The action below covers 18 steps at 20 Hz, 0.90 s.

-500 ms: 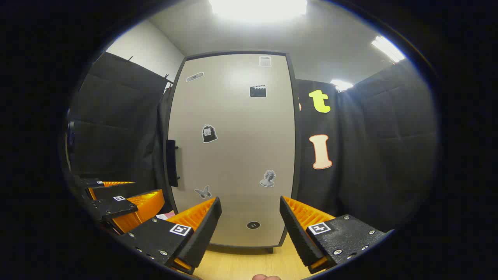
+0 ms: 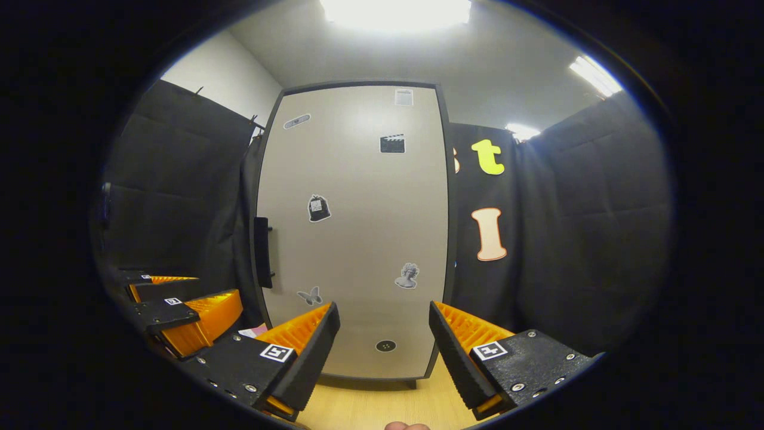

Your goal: Open the cabinet door with the right hand, grasp the bottle in the cabinet with the left hand and place it on the coaster, then close the cabinet door with the right hand.

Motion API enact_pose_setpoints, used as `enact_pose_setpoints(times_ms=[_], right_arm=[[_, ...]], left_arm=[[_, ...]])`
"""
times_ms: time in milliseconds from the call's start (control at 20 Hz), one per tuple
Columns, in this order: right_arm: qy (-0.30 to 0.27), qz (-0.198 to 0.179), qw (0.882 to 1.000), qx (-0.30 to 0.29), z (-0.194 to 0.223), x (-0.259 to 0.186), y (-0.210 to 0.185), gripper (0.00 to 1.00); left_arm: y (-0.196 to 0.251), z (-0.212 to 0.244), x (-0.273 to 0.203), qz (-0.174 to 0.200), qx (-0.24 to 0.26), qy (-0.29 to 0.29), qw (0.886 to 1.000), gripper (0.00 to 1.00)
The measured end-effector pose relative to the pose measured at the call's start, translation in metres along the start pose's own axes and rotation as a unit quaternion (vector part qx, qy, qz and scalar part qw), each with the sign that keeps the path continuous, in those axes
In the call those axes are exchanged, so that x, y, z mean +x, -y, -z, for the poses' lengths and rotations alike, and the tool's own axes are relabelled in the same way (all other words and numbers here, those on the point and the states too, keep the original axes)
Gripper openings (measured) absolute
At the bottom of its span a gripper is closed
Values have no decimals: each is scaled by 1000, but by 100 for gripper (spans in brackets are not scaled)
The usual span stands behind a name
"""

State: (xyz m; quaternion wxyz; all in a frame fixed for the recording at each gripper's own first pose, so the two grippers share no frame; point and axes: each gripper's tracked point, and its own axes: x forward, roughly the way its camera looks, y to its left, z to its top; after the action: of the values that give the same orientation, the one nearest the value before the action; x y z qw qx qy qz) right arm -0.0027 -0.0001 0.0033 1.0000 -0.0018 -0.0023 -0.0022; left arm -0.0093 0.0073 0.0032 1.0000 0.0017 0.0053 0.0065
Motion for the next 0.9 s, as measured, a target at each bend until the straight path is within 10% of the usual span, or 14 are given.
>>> enact_pose_setpoints(times_ms=[900], right_arm=[[5, -3, 1000, -13, -5, 1, -2, 94]], left_arm=[[-2, 2, -1, -1, -12, -5, 1000, 80]])
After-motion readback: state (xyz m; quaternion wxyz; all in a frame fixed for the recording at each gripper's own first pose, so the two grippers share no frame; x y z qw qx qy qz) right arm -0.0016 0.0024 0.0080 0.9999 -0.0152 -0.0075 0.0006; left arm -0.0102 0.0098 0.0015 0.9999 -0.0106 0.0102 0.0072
